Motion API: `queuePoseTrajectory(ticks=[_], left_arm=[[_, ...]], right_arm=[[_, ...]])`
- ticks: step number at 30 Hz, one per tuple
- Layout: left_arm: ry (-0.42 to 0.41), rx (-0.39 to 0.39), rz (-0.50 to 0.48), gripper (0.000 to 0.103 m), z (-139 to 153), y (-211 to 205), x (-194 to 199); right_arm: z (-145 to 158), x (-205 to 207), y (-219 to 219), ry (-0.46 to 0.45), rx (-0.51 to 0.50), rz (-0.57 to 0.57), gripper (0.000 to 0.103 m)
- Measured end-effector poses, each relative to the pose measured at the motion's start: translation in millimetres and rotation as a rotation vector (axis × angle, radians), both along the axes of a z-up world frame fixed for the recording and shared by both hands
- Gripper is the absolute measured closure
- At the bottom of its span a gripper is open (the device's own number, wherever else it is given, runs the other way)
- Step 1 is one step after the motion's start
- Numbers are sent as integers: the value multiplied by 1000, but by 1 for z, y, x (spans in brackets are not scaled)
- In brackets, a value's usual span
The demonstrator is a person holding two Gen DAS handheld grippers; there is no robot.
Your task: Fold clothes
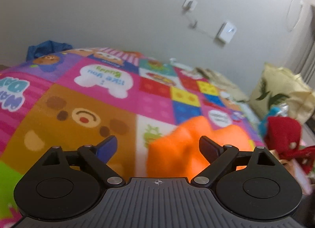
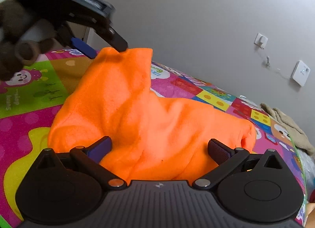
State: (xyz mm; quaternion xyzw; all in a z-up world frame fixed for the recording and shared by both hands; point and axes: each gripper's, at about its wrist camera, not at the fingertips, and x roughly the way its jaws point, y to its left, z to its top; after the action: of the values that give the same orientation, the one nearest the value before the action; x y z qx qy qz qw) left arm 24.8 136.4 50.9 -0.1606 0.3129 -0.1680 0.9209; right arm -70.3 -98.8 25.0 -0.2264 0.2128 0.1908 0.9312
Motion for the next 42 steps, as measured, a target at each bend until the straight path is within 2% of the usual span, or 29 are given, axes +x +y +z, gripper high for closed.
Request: queuePoseTrajectory(ticks=[4, 7, 10, 11, 13, 15, 17, 19, 22, 25, 27, 30, 31, 33, 37, 40, 42], left_arm=[[27, 119, -41, 10, -16, -30, 26], [47, 208, -73, 15, -28, -53, 46], [67, 298, -105, 16, -41, -75, 65], [73, 292, -108, 17, -40, -75, 65], [77, 263, -93, 18, -34, -66, 60], [74, 218, -57, 18, -23, -51, 49], [62, 140, -33, 9, -8, -31, 29], [61, 71, -12, 9, 3, -11, 8], [143, -39, -2, 9, -5, 8, -13], [259, -179, -26, 9, -29, 6, -16], [287, -228, -51, 10, -40, -6, -10], [275, -199, -53, 18, -38, -26, 0], [274, -187, -53, 27, -36, -29, 3], [271, -164, -54, 30, -30, -36, 9], [286, -163, -40, 30, -18, -38, 9], [295, -199, -40, 32, -9, -37, 8], [267, -216, -64, 27, 0, -37, 8]], right_arm=[[8, -9, -5, -6, -10, 17, 0], [35, -23, -9, -59, 47, 67, 0], [48, -27, 1, -23, 128, 181, 0], [51, -27, 4, -7, 153, 218, 0], [35, -14, 20, 102, 150, 252, 0], [11, 5, 30, 189, 115, 215, 0], [10, 6, 30, 182, 118, 218, 0], [10, 5, 31, 172, 111, 220, 0], [8, 3, 34, 153, 91, 222, 0], [7, 0, 36, 134, 70, 224, 0], [9, -5, 35, 115, 65, 219, 1], [14, -18, 34, 26, 31, 186, 4], [14, -23, 35, -18, 4, 169, 4], [13, -28, 39, -80, -61, 141, 4], [6, -10, 48, -17, -76, 113, 4], [2, 1, 48, -5, -64, 81, 4], [4, 5, 43, 4, -36, 70, 9]])
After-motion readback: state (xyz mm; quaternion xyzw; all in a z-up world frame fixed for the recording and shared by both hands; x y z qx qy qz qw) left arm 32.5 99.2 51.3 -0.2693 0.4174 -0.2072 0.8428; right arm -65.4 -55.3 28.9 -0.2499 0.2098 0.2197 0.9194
